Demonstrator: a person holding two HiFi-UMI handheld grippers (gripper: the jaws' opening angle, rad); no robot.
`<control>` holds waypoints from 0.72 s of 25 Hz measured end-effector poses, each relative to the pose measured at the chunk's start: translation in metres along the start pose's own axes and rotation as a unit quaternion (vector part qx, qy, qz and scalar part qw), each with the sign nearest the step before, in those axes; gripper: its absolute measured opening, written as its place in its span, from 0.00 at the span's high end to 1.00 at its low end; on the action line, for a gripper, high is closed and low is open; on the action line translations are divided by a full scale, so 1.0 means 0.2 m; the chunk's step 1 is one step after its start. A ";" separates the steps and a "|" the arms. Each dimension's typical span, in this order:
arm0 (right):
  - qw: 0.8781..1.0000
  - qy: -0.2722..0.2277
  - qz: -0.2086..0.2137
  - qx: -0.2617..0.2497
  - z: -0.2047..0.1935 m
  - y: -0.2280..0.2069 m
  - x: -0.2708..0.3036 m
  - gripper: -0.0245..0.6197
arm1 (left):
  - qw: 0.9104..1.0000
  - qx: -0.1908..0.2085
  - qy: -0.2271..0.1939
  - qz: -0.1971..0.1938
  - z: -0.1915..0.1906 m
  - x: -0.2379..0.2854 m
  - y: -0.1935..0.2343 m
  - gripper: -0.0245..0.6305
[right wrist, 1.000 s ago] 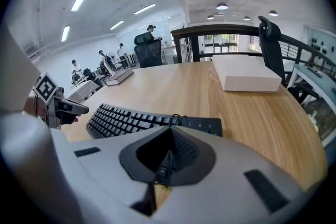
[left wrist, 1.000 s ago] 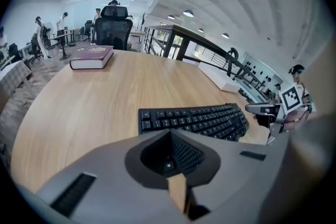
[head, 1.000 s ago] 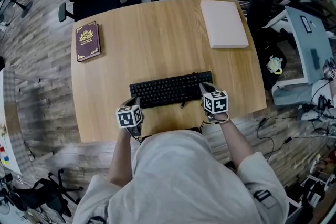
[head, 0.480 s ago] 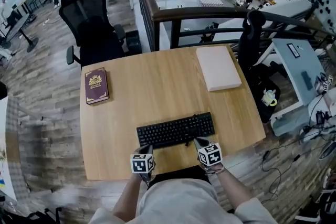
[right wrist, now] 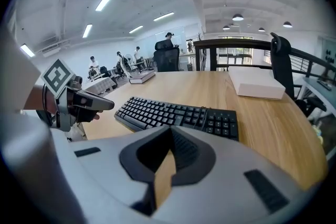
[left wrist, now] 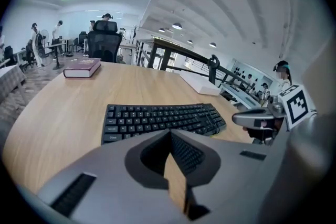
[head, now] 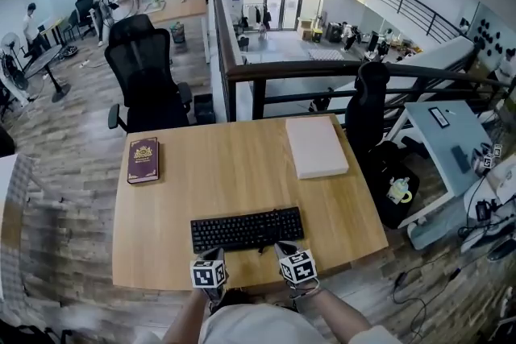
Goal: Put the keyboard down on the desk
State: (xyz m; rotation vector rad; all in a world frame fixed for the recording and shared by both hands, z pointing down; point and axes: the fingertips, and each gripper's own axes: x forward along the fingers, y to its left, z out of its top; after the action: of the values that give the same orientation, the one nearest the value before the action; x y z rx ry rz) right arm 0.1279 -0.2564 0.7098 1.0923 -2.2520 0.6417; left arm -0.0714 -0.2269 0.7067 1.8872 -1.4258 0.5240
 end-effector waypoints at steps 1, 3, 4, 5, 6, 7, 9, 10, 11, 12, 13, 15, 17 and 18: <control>1.000 -0.005 0.000 0.001 0.00 -0.02 -0.03 0.96 | 1.000 0.000 -0.008 0.003 0.00 -0.01 -0.04 0.95; 1.000 -0.010 0.002 -0.001 -0.01 -0.07 -0.08 0.96 | 1.000 -0.002 -0.023 0.008 0.01 -0.03 -0.12 0.95; 1.000 -0.012 0.003 -0.005 -0.01 -0.08 -0.11 0.96 | 1.000 -0.002 -0.028 0.009 0.01 -0.04 -0.17 0.95; 1.000 -0.014 0.003 -0.011 -0.02 -0.09 -0.13 0.96 | 0.999 0.001 -0.031 0.010 -0.01 -0.06 -0.21 0.95; 1.000 -0.017 0.003 -0.017 -0.04 -0.09 -0.17 0.96 | 0.999 0.005 -0.032 0.010 -0.03 -0.08 -0.25 0.95; 1.000 -0.020 0.002 -0.023 -0.05 -0.09 -0.20 0.96 | 0.999 0.008 -0.033 0.013 -0.05 -0.11 -0.29 0.95; 0.999 -0.031 0.003 -0.035 -0.08 -0.08 -0.25 0.96 | 0.999 0.007 -0.043 0.021 -0.08 -0.15 -0.34 0.95; 0.999 -0.038 0.004 -0.039 -0.08 -0.08 -0.27 0.96 | 0.998 0.003 -0.053 0.026 -0.08 -0.17 -0.36 0.95; 0.998 -0.045 0.007 -0.042 -0.08 -0.07 -0.29 0.96 | 0.997 -0.001 -0.064 0.030 -0.08 -0.20 -0.38 0.95; 0.998 -0.053 0.010 -0.044 -0.08 -0.06 -0.31 0.96 | 0.997 -0.003 -0.076 0.032 -0.07 -0.22 -0.40 0.95; 0.997 -0.062 0.012 -0.045 -0.07 -0.06 -0.33 0.96 | 0.995 -0.004 -0.090 0.033 -0.06 -0.25 -0.43 0.95; 0.995 -0.081 0.015 -0.051 -0.04 -0.06 -0.38 0.96 | 0.993 -0.001 -0.117 0.032 -0.02 -0.31 -0.50 0.95; 0.993 -0.099 0.015 -0.059 0.01 -0.06 -0.43 0.96 | 0.990 0.002 -0.139 0.034 0.02 -0.38 -0.56 0.95; 0.992 -0.107 0.017 -0.062 0.04 -0.06 -0.45 0.96 | 0.988 0.001 -0.148 0.037 0.04 -0.41 -0.58 0.95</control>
State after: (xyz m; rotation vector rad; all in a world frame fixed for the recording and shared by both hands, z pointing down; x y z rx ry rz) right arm 0.1817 -0.2188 0.6474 1.1090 -2.4605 0.4059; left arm 0.0128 -0.1619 0.6124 1.9804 -1.6898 0.2873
